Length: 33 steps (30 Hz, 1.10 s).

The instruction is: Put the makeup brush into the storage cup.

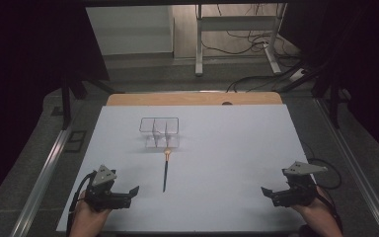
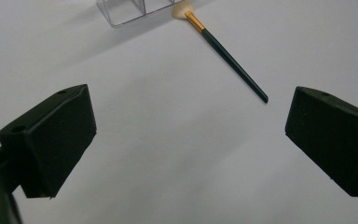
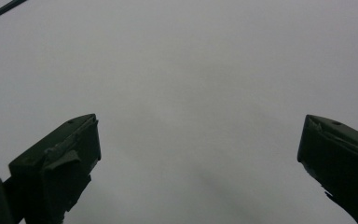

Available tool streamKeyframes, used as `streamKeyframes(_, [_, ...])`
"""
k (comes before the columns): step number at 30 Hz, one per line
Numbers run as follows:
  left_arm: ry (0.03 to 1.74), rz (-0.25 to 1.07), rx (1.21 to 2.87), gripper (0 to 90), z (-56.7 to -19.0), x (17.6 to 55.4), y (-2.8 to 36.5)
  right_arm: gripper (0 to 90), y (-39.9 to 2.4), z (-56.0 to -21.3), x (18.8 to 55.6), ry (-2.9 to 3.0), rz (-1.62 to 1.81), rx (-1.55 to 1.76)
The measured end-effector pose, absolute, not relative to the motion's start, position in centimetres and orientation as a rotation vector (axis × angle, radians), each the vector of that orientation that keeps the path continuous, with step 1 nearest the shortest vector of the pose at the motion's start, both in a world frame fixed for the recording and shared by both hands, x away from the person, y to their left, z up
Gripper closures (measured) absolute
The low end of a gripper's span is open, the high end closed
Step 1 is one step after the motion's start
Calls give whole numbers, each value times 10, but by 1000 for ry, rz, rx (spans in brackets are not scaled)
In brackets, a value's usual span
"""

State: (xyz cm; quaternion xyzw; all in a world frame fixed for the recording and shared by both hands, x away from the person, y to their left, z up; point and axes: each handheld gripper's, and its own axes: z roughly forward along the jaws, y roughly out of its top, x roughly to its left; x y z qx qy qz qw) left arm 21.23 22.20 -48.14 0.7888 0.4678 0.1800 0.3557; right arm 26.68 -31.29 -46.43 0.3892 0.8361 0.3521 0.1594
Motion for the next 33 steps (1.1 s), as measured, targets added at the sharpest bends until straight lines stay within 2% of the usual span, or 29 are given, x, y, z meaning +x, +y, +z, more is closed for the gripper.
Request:
streamKeyframes(21, [1219, 386, 2029, 33, -480, 232, 211, 0, -312, -465, 268, 2397, 998, 1117])
streamKeyframes(33, [1228, 384, 2062, 42, -479, 243, 204, 0, -312, -465, 268, 2396, 999, 1120])
